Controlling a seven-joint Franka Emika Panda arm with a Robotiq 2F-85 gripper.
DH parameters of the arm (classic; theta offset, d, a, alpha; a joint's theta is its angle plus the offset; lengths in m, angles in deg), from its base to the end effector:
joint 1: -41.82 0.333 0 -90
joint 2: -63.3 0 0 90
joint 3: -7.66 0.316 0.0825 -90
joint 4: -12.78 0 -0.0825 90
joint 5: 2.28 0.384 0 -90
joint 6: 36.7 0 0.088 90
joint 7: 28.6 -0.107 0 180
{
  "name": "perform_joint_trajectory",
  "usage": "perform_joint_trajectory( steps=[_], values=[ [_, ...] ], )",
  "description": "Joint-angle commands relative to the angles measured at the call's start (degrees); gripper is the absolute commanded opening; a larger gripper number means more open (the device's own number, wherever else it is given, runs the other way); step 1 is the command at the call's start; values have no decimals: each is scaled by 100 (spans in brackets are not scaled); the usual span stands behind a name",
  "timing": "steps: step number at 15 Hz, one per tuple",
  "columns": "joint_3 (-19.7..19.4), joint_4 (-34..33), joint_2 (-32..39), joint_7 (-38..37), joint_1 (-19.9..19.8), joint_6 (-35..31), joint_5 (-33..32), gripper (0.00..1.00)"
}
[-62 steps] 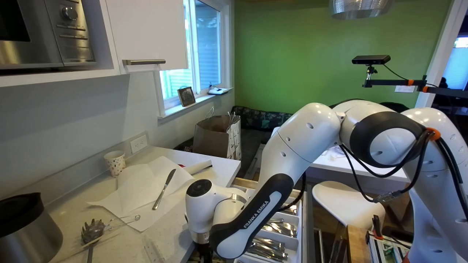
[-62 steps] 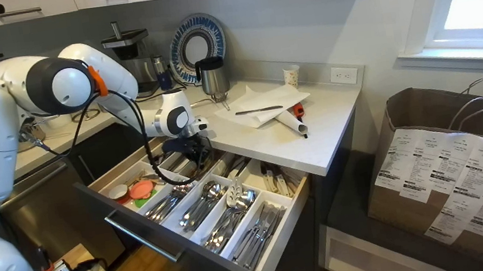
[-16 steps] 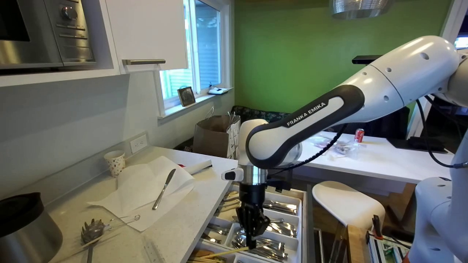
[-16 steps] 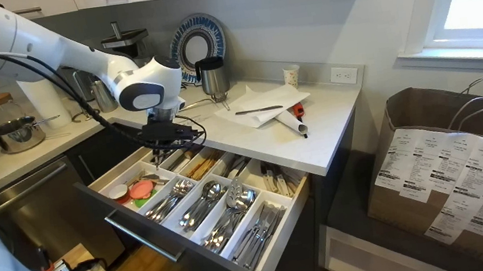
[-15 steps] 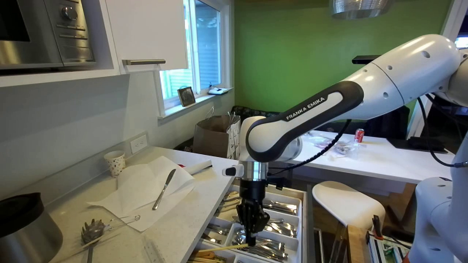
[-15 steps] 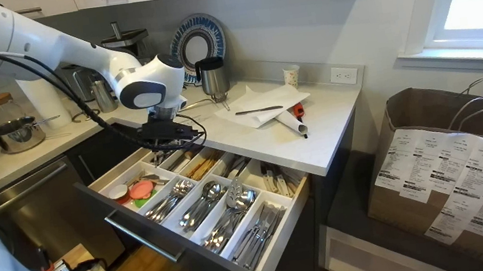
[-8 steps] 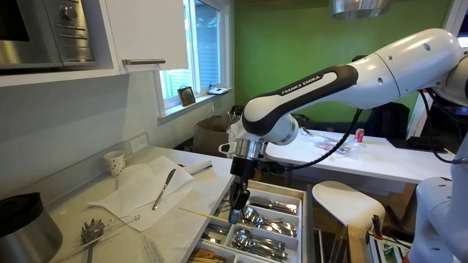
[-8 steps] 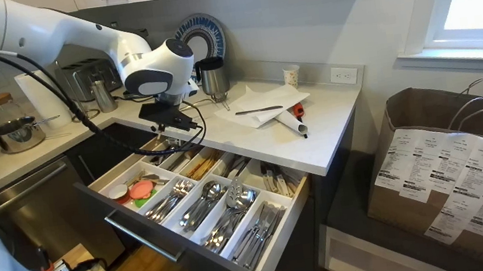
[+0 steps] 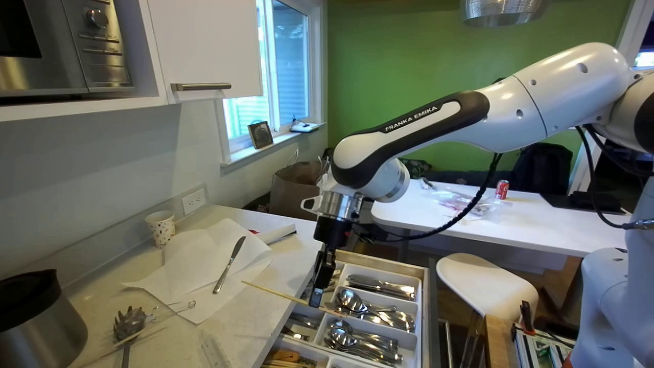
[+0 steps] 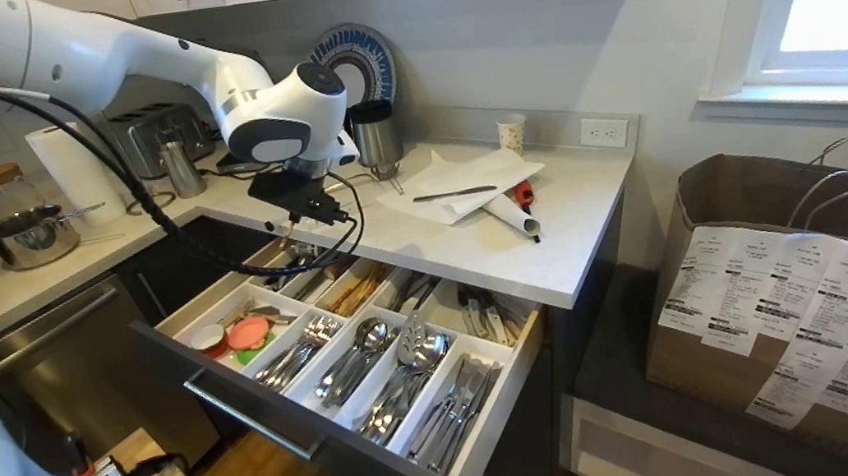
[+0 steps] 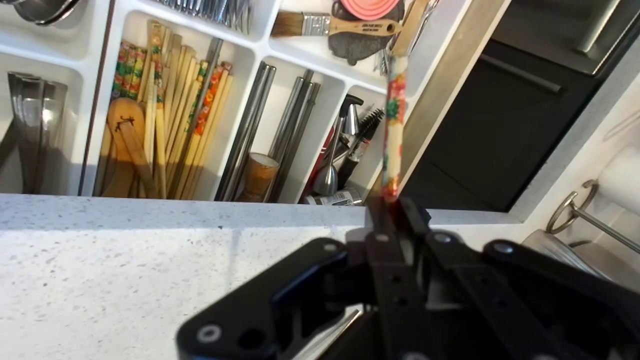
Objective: Pick up one chopstick from the open drawer and put it on the kitchen paper on the kitchen counter
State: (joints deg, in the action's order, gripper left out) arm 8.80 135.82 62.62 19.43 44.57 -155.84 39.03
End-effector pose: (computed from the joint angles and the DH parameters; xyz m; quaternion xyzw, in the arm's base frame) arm 0.5324 0.0697 0.4130 -0.9200 -0.2473 -0.0895 0.2907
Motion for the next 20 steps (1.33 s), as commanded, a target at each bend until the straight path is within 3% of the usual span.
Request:
perform_joint_trajectory(
  steps=[1, 2, 5, 13, 20],
  values=[
    [23, -9, 3, -8, -26, 10, -5, 9],
    [23, -11, 5, -10, -26, 10, -5, 2],
    [49, -316, 189, -184, -5, -188, 270, 2],
    [197, -2173, 1451, -2283, -52, -125, 388, 2],
    [282, -3582, 2710, -3765, -90, -628, 478, 2]
  ],
)
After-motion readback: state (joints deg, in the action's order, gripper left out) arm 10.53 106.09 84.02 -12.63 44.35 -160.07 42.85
